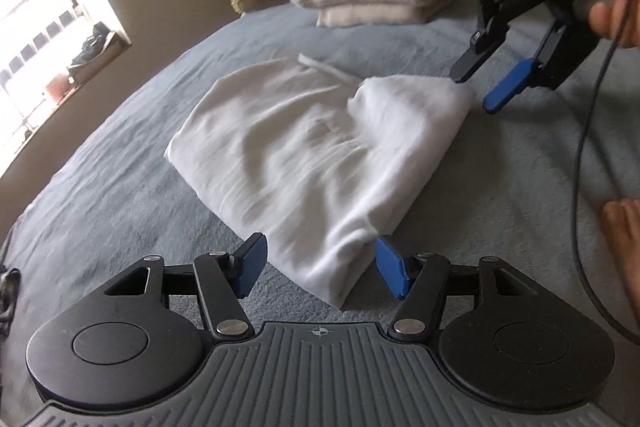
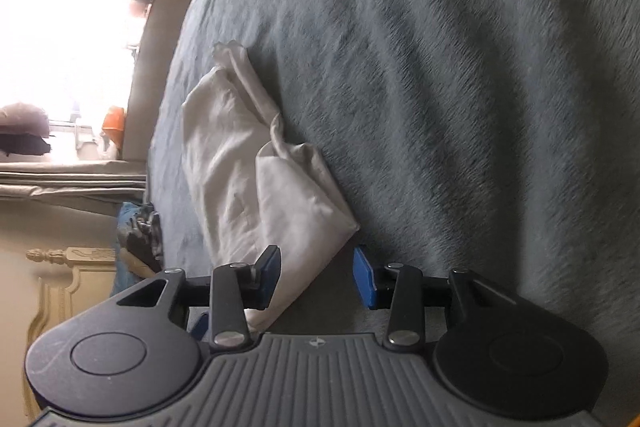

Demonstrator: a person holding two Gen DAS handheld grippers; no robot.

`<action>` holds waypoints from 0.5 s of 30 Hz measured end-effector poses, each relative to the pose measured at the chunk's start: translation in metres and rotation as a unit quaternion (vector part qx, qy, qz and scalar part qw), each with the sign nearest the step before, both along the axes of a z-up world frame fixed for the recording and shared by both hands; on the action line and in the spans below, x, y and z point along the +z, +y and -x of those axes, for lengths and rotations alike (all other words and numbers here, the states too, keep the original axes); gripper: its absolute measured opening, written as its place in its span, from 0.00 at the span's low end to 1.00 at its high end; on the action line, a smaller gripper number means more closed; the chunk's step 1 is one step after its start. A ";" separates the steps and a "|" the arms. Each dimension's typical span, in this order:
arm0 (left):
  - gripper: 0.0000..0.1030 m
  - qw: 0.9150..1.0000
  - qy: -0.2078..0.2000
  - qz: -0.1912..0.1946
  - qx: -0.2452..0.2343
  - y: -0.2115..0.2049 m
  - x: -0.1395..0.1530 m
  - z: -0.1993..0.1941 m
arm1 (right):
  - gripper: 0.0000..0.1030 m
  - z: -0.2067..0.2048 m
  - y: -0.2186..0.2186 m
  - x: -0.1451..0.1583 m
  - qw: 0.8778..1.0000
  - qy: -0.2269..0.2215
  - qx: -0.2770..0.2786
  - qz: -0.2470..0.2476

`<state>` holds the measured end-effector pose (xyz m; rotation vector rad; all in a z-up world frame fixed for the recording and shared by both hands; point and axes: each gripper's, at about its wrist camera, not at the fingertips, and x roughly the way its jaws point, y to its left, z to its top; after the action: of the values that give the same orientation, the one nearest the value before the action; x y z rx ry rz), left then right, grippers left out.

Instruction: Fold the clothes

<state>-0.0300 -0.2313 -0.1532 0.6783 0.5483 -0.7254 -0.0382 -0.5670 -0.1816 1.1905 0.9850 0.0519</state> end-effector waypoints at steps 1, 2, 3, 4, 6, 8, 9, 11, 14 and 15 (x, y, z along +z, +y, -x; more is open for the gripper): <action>0.56 1.000 -0.006 -0.007 0.001 -0.001 -0.001 0.000 | 0.41 0.000 0.002 -0.001 1.000 -0.004 0.000 -0.004; 0.52 1.000 -0.009 -0.012 0.003 -0.001 -0.002 0.000 | 0.41 -0.001 0.004 -0.001 1.000 -0.007 0.000 -0.004; 0.49 1.000 -0.008 -0.016 0.004 -0.001 -0.003 -0.001 | 0.41 -0.001 0.005 -0.001 1.000 -0.009 -0.001 -0.003; 0.47 1.000 -0.008 -0.020 0.006 0.000 -0.004 -0.001 | 0.41 -0.002 0.005 0.000 1.000 -0.012 -0.001 0.000; 0.42 1.000 -0.008 -0.028 0.008 0.000 -0.005 -0.001 | 0.41 -0.003 0.005 0.000 1.000 -0.017 -0.002 0.007; 0.34 0.999 -0.013 -0.035 0.004 -0.001 -0.007 0.002 | 0.38 -0.006 0.006 0.002 0.999 -0.026 -0.003 0.018; 0.31 0.999 -0.016 -0.038 0.001 -0.002 -0.008 0.004 | 0.36 -0.009 0.006 0.002 0.999 -0.028 -0.001 0.026; 0.22 0.999 -0.022 -0.045 -0.005 -0.004 -0.010 0.008 | 0.33 -0.013 0.007 0.003 0.999 -0.033 0.005 0.042; 0.16 0.998 -0.028 -0.052 -0.010 -0.007 -0.011 0.012 | 0.16 -0.021 0.006 0.006 0.998 -0.040 0.014 0.052; 0.15 0.998 -0.029 -0.053 -0.009 -0.008 -0.011 0.012 | 0.13 -0.023 0.006 0.007 0.997 -0.043 0.017 0.054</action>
<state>-0.0423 -0.2388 -0.1646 0.8014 0.5299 -0.6953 -0.0157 -0.5611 -0.1744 1.0632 0.9217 0.0753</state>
